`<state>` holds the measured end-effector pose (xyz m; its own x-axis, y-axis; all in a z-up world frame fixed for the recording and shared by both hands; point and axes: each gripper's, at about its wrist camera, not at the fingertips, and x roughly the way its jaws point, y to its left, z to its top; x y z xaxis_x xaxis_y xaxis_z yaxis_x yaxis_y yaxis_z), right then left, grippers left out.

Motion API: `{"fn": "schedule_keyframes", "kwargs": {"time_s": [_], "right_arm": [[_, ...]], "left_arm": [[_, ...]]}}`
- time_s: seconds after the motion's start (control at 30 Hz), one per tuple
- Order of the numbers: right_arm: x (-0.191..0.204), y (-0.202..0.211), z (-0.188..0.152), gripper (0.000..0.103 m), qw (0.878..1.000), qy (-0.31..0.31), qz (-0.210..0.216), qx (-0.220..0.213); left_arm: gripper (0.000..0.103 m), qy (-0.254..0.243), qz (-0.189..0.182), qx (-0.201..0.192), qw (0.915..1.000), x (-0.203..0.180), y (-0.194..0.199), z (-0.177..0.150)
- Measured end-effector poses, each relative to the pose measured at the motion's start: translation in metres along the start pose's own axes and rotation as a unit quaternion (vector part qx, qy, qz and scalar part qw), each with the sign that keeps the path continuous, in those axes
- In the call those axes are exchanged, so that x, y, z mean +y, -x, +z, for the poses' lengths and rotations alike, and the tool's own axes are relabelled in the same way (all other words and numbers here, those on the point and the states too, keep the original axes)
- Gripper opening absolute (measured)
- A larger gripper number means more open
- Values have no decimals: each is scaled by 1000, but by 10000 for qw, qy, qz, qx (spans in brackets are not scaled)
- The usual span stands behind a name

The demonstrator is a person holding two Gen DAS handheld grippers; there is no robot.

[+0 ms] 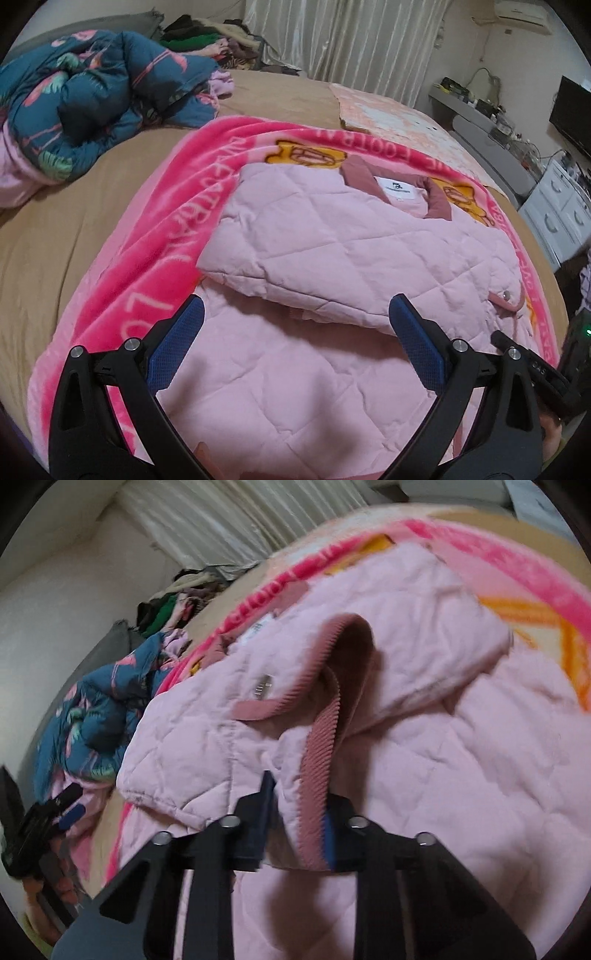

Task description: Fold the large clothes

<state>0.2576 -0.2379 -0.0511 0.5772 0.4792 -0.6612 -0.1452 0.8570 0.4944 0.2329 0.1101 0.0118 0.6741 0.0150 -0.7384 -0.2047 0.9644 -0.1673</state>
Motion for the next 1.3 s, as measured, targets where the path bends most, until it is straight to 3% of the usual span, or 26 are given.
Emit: {"fn": "schedule_keyframes", "kwargs": {"time_s": [0.23,0.43,0.73,0.93,1.07,1.13,1.3], "right_arm": [[51,44,59,11,9869,1393,-164,-800],[52,46,107,10,9779,1775,-524,-974],[5,12,91,10,9855,1397,-794,-546],[-2,4,80,11,9876,1269,-830,-405],[-5,9,81,23,9918,982,-740,-346],[-2,17,82,41,9906,974,-825,-493],[21,31,88,49,9864,1268,-789,-693]], "left_arm": [[94,-17,38,-16,10000,2,-8,17],[94,-159,-2,-232,9996,-14,-16,44],[94,-454,-193,183,9986,-46,-65,55],[94,-542,-304,440,9971,-57,-89,50],[94,-605,-370,650,9954,-63,-103,43],[94,-656,-355,722,9946,-64,-109,39],[94,-703,-338,836,9934,-62,-118,31]]}}
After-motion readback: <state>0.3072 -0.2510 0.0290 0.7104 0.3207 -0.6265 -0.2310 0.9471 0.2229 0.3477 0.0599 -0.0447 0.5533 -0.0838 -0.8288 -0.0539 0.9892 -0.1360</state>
